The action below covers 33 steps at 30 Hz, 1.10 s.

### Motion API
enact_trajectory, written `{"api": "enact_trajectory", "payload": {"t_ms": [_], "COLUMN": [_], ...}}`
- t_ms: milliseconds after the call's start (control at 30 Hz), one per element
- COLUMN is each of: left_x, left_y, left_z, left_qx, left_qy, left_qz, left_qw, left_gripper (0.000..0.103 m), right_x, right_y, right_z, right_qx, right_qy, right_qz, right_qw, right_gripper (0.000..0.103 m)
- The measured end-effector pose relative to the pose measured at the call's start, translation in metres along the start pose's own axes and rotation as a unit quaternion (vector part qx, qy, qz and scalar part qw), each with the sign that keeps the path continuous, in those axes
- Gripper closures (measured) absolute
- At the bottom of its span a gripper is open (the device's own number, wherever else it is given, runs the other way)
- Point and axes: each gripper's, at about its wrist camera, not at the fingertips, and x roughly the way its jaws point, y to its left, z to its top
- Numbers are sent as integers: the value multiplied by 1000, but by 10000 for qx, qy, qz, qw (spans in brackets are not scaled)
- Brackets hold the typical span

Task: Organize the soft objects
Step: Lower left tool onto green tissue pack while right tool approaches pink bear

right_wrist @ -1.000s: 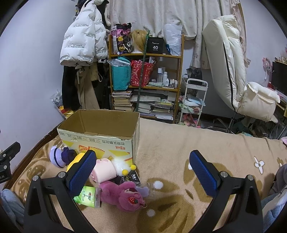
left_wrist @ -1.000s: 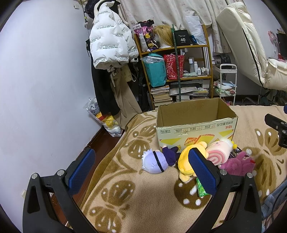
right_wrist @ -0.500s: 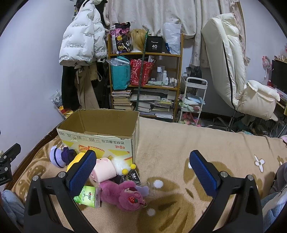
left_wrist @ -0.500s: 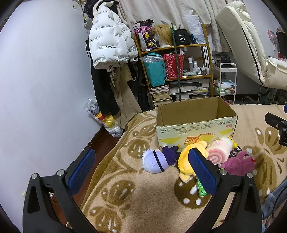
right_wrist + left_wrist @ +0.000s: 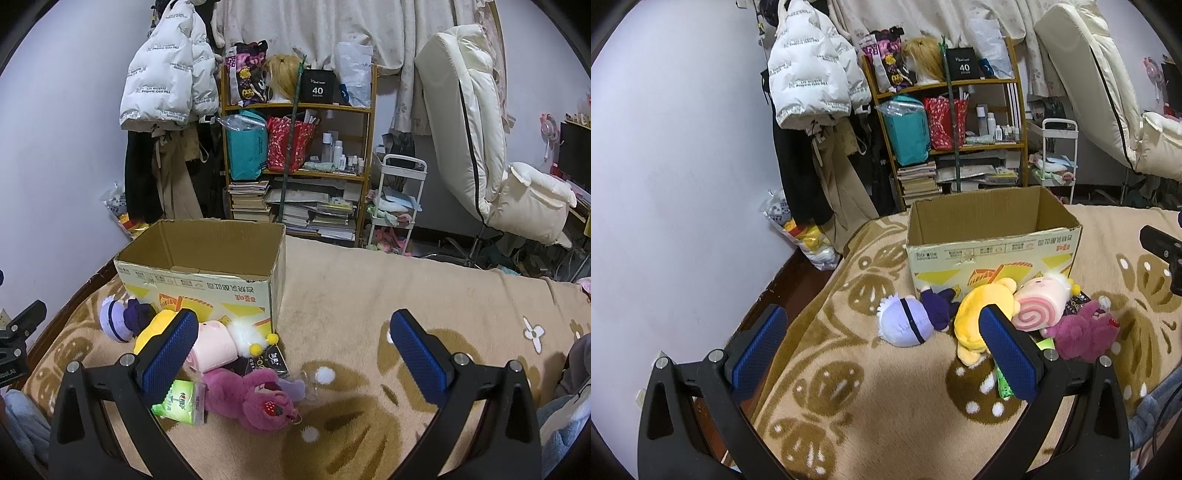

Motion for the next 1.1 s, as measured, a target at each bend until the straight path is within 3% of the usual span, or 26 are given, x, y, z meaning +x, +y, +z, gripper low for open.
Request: {"api": "enact_trajectory", "payload": {"t_ms": [733,933,1100], "left_x": [41,56,67], "left_y": [-45,-67,-86], "left_z": [0,-9,-17], "left_qx": [96,417,634], "left_qy": [632,927,1088], "left_qz": [-453,-691,-825], "left_qw": [9969,9924,9886], "left_gripper": [1,1,1], "right_x": [32,50,69], "right_y": [4,7,4], "right_z": [5,0,-9], "right_qx": [-85,-170,-50], "right_qy": [408,712,1162], "right_qz": [43,-15,212], "right_qw": [9991,9973,9930], "right_gripper": [0,0,0]}}
